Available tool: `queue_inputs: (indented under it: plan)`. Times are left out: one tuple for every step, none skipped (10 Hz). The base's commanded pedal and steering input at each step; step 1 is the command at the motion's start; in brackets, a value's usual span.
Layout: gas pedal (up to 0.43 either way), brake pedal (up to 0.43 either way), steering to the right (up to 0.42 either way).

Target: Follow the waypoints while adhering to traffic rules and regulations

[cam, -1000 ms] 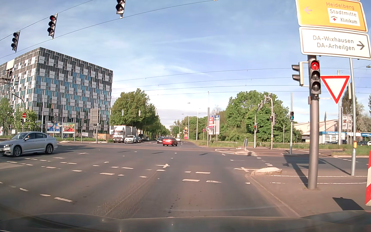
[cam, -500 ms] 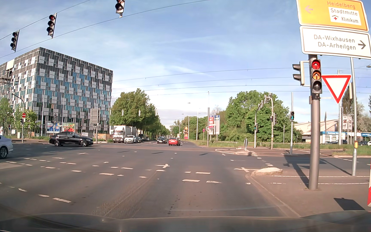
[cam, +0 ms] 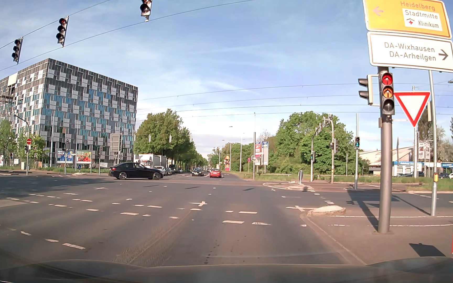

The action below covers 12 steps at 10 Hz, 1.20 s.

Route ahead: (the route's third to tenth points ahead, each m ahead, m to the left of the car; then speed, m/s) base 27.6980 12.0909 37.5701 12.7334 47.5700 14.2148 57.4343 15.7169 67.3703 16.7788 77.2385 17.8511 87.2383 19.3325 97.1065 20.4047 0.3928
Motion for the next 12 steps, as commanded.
queue_inputs:
  plan:
    - [0.421, 0.0, -0.015]
    - [0.469, 0.0, -0.015]
    - [0.5, 0.0, -0.015]
    - [0.512, 0.0, -0.015]
    - [0.512, 0.0, -0.015]
    - [0.52, 0.0, -0.015]
    - [0.52, 0.0, -0.015]
    - [0.52, 0.0, -0.015]
    - [0.52, 0.0, -0.015]
    - [0.52, 0.0, -0.015]
    - [0.52, 0.0, -0.015]
    - [0.52, 0.0, -0.015]
